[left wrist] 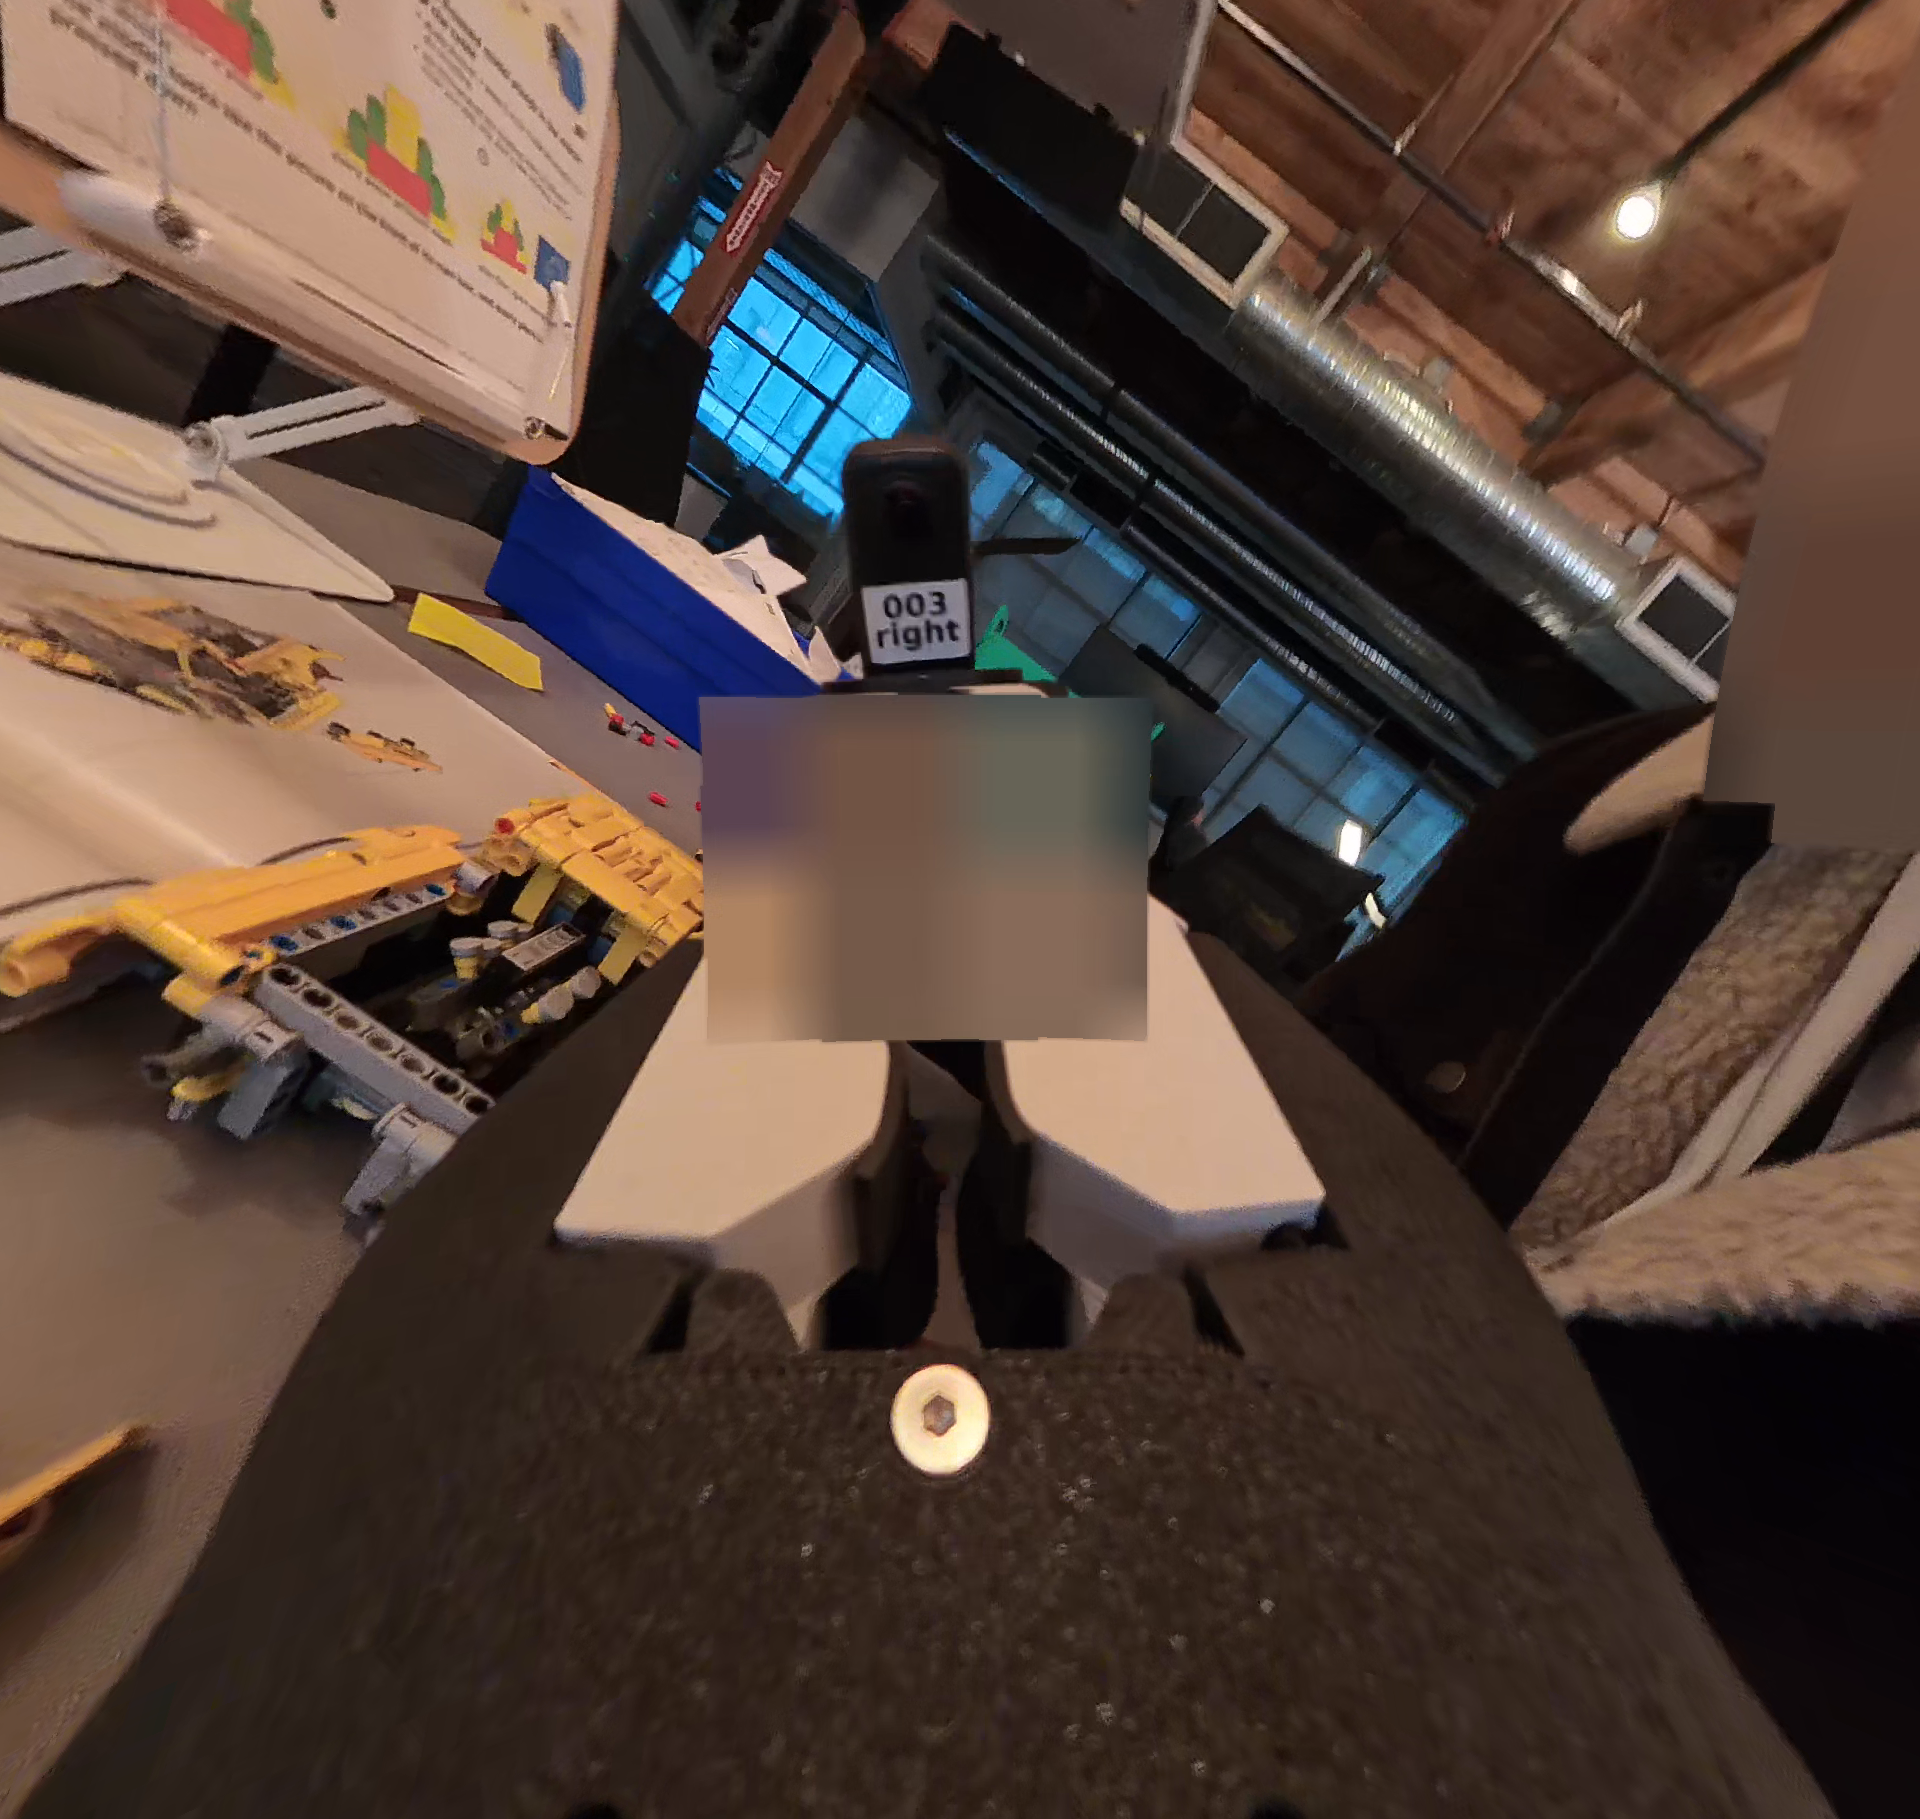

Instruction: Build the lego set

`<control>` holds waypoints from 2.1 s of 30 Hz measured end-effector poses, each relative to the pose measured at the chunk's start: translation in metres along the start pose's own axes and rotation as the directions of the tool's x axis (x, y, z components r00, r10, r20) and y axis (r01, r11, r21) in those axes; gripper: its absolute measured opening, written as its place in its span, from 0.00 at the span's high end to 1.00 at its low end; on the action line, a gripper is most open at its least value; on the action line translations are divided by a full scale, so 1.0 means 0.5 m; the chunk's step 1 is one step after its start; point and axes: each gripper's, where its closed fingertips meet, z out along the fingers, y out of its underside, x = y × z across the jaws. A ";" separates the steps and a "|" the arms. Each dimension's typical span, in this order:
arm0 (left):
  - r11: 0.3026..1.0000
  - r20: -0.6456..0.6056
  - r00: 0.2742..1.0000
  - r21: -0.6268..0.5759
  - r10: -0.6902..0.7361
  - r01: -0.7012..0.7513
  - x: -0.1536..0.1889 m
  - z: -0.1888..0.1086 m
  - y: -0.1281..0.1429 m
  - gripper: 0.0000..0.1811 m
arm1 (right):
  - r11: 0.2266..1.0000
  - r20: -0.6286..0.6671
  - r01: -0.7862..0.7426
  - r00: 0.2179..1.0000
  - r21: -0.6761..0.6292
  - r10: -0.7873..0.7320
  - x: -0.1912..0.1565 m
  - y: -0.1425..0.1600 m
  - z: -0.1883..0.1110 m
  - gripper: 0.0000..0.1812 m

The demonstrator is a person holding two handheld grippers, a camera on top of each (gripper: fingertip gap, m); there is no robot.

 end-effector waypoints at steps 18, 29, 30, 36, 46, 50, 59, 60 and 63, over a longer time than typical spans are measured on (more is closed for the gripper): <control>0.981 -0.043 0.985 0.092 -0.168 0.172 -0.013 -0.005 -0.015 1.00 | 0.983 0.107 -0.173 0.980 0.062 0.166 0.003 -0.002 0.013 0.99; 0.988 0.014 0.990 0.070 -0.139 0.138 -0.026 -0.002 -0.005 1.00 | 0.959 0.120 -0.280 0.955 0.050 0.272 0.018 0.003 0.008 0.99; 0.988 0.016 0.990 0.071 -0.141 0.140 -0.027 -0.003 -0.006 1.00 | 0.962 0.115 -0.269 0.958 0.046 0.262 0.017 0.004 0.009 0.99; 0.970 0.164 0.965 0.170 -0.203 0.175 -0.089 -0.045 -0.033 0.99 | 0.998 -0.151 0.058 0.987 -0.037 -0.063 0.047 0.011 -0.002 0.87; 0.920 0.405 0.845 0.320 -0.349 0.227 -0.198 -0.131 -0.046 1.00 | 0.815 -0.633 0.499 0.538 -0.294 -0.557 0.136 -0.029 -0.057 0.76; 0.913 0.433 0.823 0.337 -0.368 0.231 -0.211 -0.142 -0.046 1.00 | 0.813 -0.644 0.506 0.525 -0.288 -0.556 0.136 -0.027 -0.053 0.78; 0.919 0.426 0.839 0.341 -0.338 0.197 -0.205 -0.146 -0.061 1.00 | 0.842 -0.634 0.485 0.579 -0.238 -0.513 0.137 -0.023 -0.049 0.80; 0.922 0.424 0.842 0.331 -0.333 0.198 -0.203 -0.144 -0.059 1.00 | 0.848 -0.632 0.475 0.588 -0.236 -0.505 0.137 -0.021 -0.048 0.80; 0.927 0.419 0.848 0.317 -0.325 0.198 -0.200 -0.140 -0.056 1.00 | 0.855 -0.625 0.460 0.600 -0.240 -0.499 0.140 -0.014 -0.045 0.81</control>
